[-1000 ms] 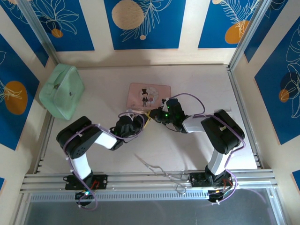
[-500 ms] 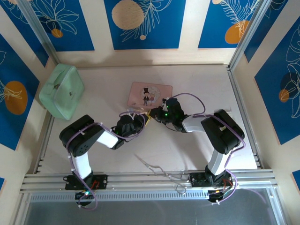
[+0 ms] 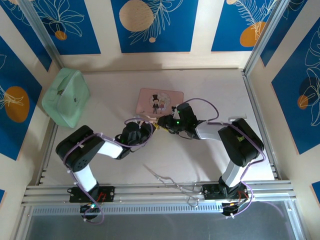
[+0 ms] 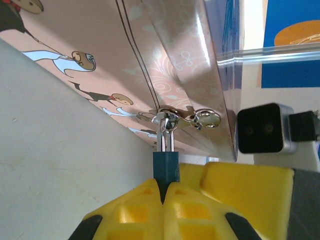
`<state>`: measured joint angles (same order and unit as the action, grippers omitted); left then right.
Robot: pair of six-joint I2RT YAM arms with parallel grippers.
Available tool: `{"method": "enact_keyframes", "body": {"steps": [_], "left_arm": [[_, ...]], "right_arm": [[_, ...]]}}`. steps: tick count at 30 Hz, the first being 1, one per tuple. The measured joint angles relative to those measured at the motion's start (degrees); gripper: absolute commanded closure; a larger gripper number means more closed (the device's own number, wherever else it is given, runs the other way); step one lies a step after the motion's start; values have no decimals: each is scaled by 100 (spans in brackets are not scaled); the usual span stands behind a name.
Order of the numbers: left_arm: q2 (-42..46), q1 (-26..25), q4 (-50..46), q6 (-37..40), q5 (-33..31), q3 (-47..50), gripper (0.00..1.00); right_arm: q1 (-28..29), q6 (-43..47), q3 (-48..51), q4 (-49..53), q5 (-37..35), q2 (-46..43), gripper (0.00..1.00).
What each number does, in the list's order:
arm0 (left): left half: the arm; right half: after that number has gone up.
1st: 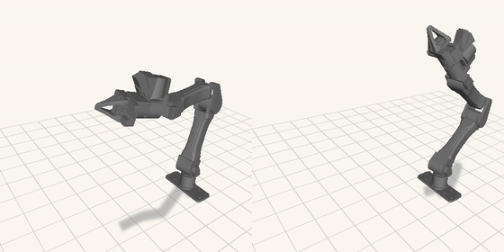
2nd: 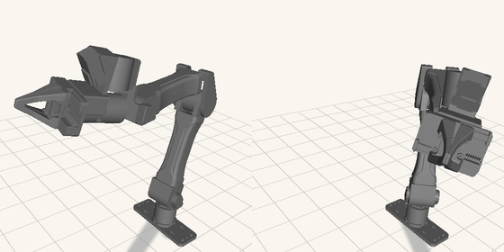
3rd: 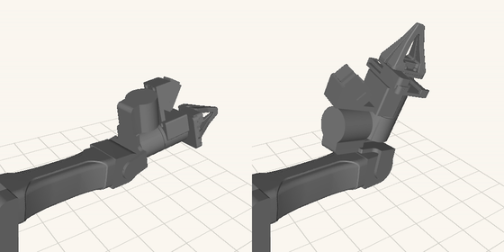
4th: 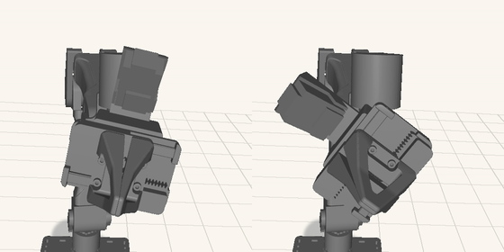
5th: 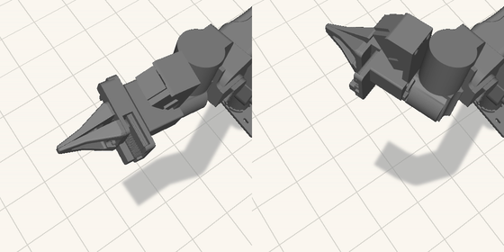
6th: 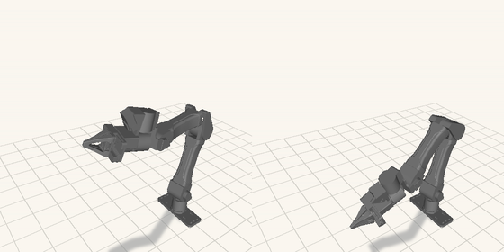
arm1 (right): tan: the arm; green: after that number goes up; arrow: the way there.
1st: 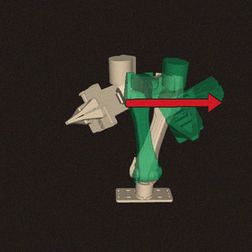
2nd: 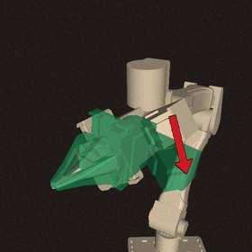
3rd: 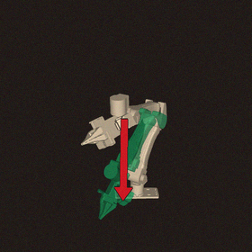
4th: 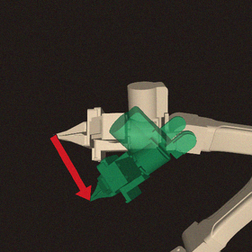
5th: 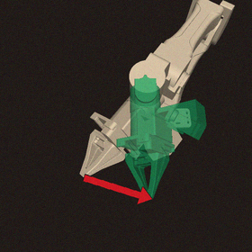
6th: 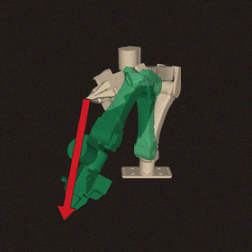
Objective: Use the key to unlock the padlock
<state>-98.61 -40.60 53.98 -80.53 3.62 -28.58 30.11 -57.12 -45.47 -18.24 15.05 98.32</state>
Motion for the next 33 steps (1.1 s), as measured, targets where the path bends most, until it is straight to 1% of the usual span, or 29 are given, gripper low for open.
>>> {"method": "enact_keyframes", "body": {"steps": [4, 9, 13, 16, 21, 24, 27, 33], "left_arm": [[33, 0, 28, 55, 160, 105, 100], [68, -2, 48, 136, 404, 166, 100], [28, -2, 184, 133, 525, 223, 100], [-133, -2, 415, 79, 588, 234, 100], [-240, -2, 682, -44, 595, 321, 100], [-238, -2, 734, -57, 595, 387, 100], [-227, -2, 750, -57, 579, 431, 100], [-173, -2, 778, -57, 575, 476, 100]], "right_arm": [[-332, 387, -39, 339, 302, -68, 53], [-704, 804, -55, 1073, 518, -254, 54], [-839, 931, -55, 1679, 627, -240, 55], [-704, 907, -44, 1711, 638, -240, 55], [-481, 457, 350, 876, 627, -267, 53], [-363, 160, 520, 544, 514, -267, 53], [-199, -9, 579, 542, 216, -393, 50], [17, 31, 623, 964, -122, -1049, 51]]}}
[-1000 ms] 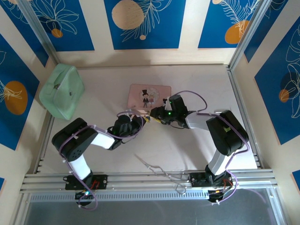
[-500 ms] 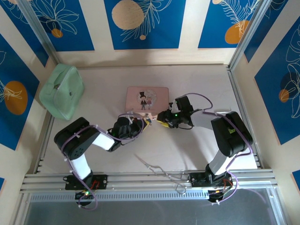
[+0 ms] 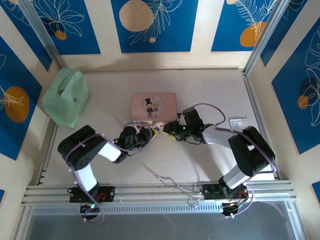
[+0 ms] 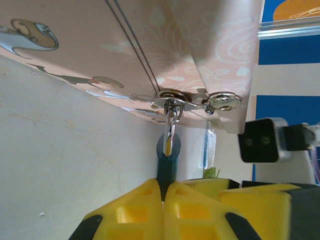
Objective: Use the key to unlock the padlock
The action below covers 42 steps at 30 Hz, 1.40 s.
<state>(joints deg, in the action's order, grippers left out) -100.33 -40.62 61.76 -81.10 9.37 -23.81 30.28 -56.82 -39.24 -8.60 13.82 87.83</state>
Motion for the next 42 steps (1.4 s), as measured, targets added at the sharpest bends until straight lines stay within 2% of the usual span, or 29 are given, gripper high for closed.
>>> {"method": "enact_keyframes", "body": {"steps": [7, 18, 28, 42], "left_arm": [[144, 11, -4, 0, 11, 162, 100], [273, 28, -133, 15, 175, 192, 100], [332, 109, -249, 155, 599, 181, 100], [-411, 380, 1154, -157, 1025, 396, 100]], "right_arm": [[166, 28, 42, 39, -188, -284, 51], [461, -70, -564, -160, -225, 562, 51], [354, -48, -726, -345, 22, 833, 51], [463, 44, -911, -407, 140, 1069, 56]]}}
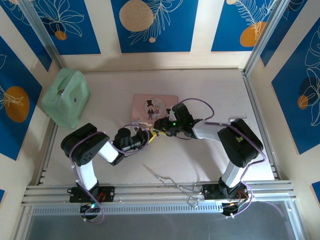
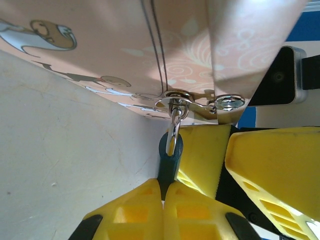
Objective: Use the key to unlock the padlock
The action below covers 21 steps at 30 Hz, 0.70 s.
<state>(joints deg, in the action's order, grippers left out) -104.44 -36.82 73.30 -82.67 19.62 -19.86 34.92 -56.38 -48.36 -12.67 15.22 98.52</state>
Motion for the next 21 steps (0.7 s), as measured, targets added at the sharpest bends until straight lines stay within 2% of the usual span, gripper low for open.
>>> {"method": "enact_keyframes", "body": {"steps": [7, 12, 17, 21], "left_arm": [[9, 42, 57, -37, 13, 15, 100], [433, 44, -551, 136, 31, -22, 100], [833, 70, -1283, 417, 33, -122, 100], [903, 87, -1440, 551, 33, -142, 100]], "right_arm": [[0, 90, -127, 55, 0, 109, 53], [-31, 179, -149, 63, 68, 146, 51], [-87, 262, -197, 4, 426, 223, 57], [-125, 361, -216, -17, 551, 273, 59]]}}
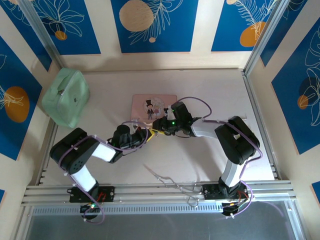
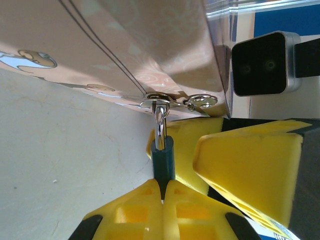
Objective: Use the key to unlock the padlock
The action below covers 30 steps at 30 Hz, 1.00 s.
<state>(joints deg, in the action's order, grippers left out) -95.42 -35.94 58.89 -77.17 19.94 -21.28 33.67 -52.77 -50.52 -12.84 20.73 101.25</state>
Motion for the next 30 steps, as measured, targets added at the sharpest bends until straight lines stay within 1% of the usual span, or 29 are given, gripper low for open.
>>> {"method": "enact_keyframes", "body": {"steps": [4, 7, 11, 23, 25, 27, 28, 29, 30], "left_arm": [[11, 20, -44, 120, 4, -15, 100], [11, 26, -46, 122, 24, -28, 100], [11, 59, -68, 122, 24, -57, 100], [11, 155, -72, 142, -11, -74, 100], [11, 160, -129, 214, -2, -74, 100], [7, 140, -264, 229, 146, -74, 100], [7, 94, -337, 238, 264, -74, 96], [7, 52, -385, 256, 354, -74, 86], [7, 28, -413, 260, 420, -74, 78]], "right_arm": [[-13, 31, -7, -57, 57, 35, 60], [-15, 26, -4, -131, 94, 72, 57], [-15, 28, 0, -356, 186, 170, 59], [-55, 223, 9, -509, 55, 249, 95], [-76, 216, 20, -527, 48, 247, 99], [-83, 146, 28, -595, 37, 254, 100], [-70, 94, 28, -638, 17, 264, 100], [-63, 57, 33, -699, 7, 280, 100], [-61, 24, 44, -743, 2, 286, 100]]}}
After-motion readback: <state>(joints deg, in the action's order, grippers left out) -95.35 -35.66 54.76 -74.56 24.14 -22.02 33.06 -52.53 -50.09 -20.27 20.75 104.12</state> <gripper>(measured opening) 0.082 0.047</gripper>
